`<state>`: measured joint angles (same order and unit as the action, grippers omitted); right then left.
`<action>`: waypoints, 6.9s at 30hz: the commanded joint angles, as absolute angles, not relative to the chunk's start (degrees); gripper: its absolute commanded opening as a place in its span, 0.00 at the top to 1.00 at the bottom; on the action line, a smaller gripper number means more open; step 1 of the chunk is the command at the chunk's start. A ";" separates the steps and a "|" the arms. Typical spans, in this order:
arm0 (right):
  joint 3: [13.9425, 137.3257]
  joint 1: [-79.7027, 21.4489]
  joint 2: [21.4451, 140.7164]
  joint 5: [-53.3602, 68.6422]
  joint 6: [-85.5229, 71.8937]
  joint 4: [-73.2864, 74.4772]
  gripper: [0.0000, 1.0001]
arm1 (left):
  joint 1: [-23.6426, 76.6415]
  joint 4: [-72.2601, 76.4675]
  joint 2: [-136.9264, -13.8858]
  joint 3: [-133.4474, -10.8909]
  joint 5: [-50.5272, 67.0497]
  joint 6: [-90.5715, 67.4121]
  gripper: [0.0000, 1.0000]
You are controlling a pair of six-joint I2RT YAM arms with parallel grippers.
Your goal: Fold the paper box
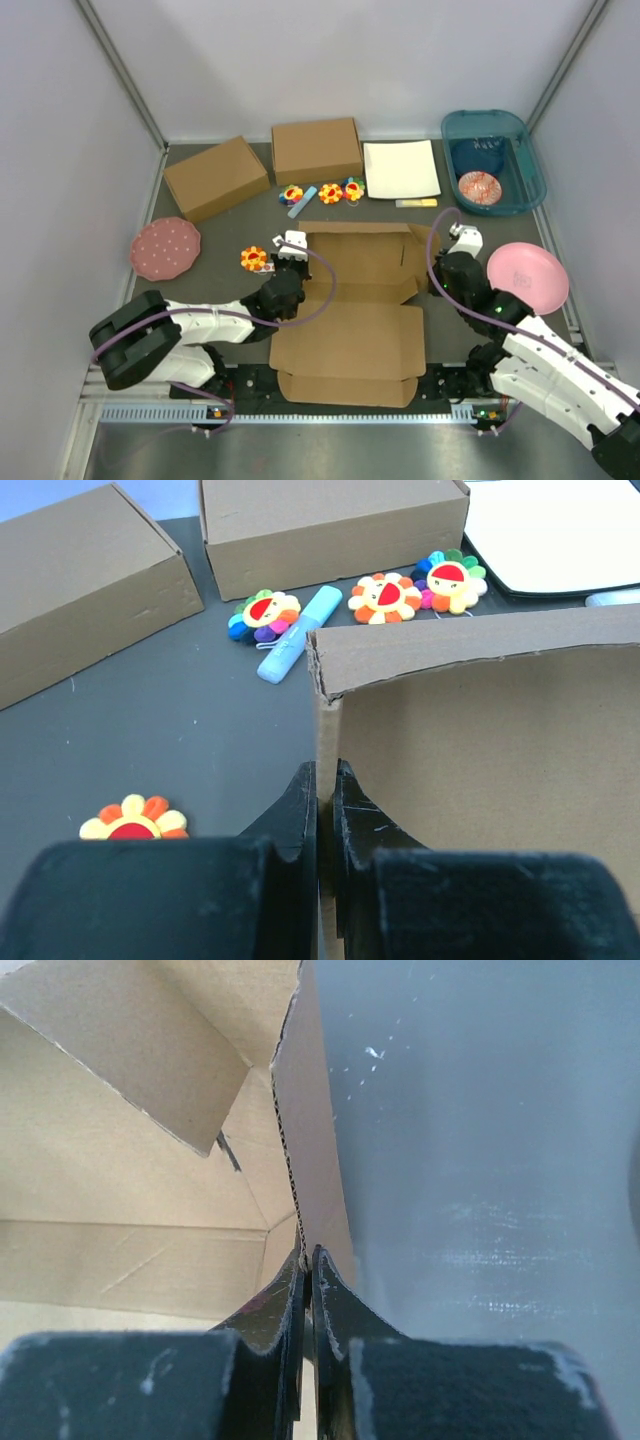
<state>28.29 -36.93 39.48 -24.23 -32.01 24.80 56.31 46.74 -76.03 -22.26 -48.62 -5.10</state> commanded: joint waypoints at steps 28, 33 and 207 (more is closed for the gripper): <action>33.31 -36.91 42.19 -4.65 -29.80 21.53 0.63 | 60.12 59.06 -81.30 -20.39 -49.39 3.08 1.00; 34.01 -36.83 40.87 -6.76 -28.48 23.90 0.46 | 60.12 59.41 -80.86 -19.25 -49.75 2.55 1.00; 34.37 -24.52 50.79 -3.96 -29.79 -3.33 0.25 | 59.06 93.25 -97.73 -20.66 -56.25 14.59 0.99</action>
<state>35.94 -26.57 48.90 -11.66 -28.03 3.53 58.61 83.05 -98.13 -22.83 -54.37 12.58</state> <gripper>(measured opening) 0.762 0.078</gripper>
